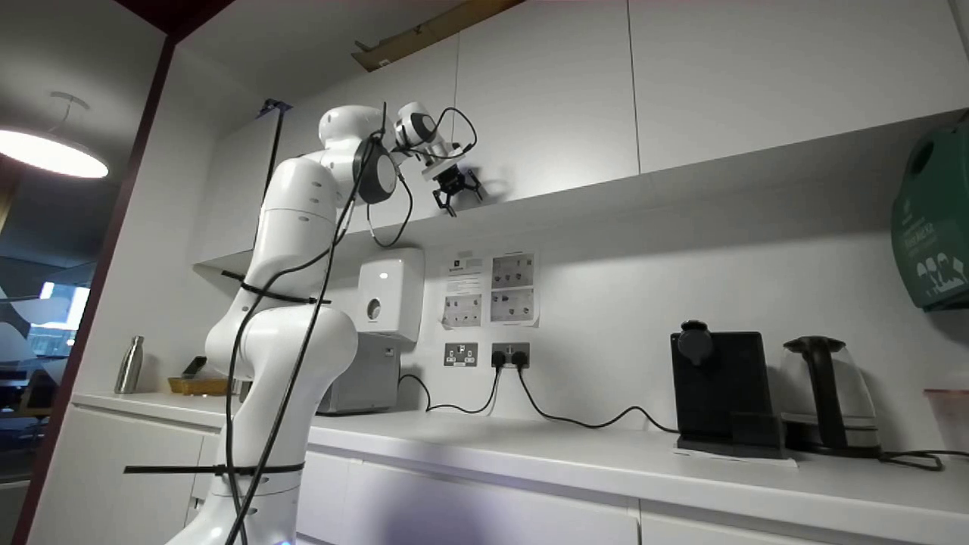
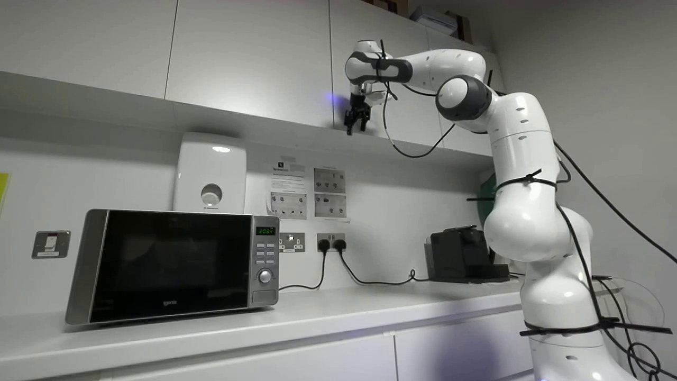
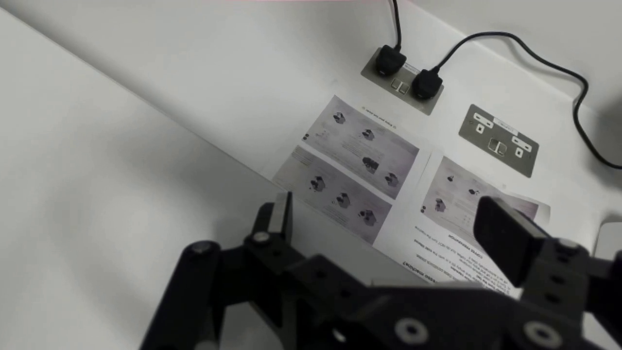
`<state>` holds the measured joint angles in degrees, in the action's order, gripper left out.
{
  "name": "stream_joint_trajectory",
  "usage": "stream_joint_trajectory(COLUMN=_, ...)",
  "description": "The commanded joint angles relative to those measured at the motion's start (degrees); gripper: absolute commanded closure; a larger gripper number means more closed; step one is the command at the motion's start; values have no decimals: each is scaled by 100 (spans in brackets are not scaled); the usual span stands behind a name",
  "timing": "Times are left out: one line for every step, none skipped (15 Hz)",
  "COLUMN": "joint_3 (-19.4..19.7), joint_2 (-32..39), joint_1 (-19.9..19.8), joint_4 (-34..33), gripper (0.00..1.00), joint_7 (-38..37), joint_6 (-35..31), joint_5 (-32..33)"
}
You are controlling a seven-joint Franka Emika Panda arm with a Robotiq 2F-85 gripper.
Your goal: Close the overhead cabinet door
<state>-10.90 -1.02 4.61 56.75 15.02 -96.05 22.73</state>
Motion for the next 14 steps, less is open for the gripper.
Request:
stream_joint_trajectory(joint_3=-4, joint_2=-105, joint_1=-1, joint_4=-43, gripper=0, joint_7=5, joint_6=283, joint_5=-17)
stream_joint_trajectory(joint_3=42, joint_2=-300, joint_1=-44, joint_4=196, gripper=0, joint_7=-86, joint_6=341, joint_5=-91)
stream_joint_trajectory(joint_3=79, joint_2=-446, joint_1=-72, joint_4=374, gripper=0, joint_7=-146, joint_6=481, joint_5=-162)
stream_joint_trajectory(joint_3=129, joint_2=-651, joint_1=-105, joint_4=645, gripper=0, joint_7=-207, joint_6=618, joint_5=-272)
stream_joint_trajectory(joint_3=211, joint_2=-891, joint_1=-144, joint_4=993, gripper=0, joint_7=-293, joint_6=748, joint_5=-414)
stream_joint_trajectory(joint_3=301, joint_2=-1132, joint_1=-158, joint_4=1372, gripper=0, joint_7=-344, joint_6=771, joint_5=-527)
stream_joint_trajectory(joint_3=381, joint_2=-1303, joint_1=-157, joint_4=1647, gripper=0, joint_7=-430, joint_6=855, joint_5=-572)
stream_joint_trajectory(joint_3=470, joint_2=-1464, joint_1=-146, joint_4=1922, gripper=0, joint_7=-504, joint_6=881, joint_5=-687)
stream_joint_trajectory(joint_3=546, joint_2=-1633, joint_1=-133, joint_4=2225, gripper=0, joint_7=-609, joint_6=860, joint_5=-769)
stream_joint_trajectory(joint_3=618, joint_2=-1795, joint_1=-122, joint_4=2534, gripper=0, joint_7=-702, joint_6=803, joint_5=-876)
stream_joint_trajectory(joint_3=689, joint_2=-1952, joint_1=-108, joint_4=2851, gripper=0, joint_7=-794, joint_6=718, joint_5=-956)
stream_joint_trajectory(joint_3=747, joint_2=-2100, joint_1=-112, joint_4=3165, gripper=0, joint_7=-948, joint_6=641, joint_5=-1002)
stream_joint_trajectory(joint_3=817, joint_2=-2252, joint_1=-103, joint_4=3481, gripper=0, joint_7=-1071, joint_6=527, joint_5=-1096)
stream_joint_trajectory(joint_3=873, joint_2=-2387, joint_1=-106, joint_4=3794, gripper=0, joint_7=-1214, joint_6=452, joint_5=-1149)
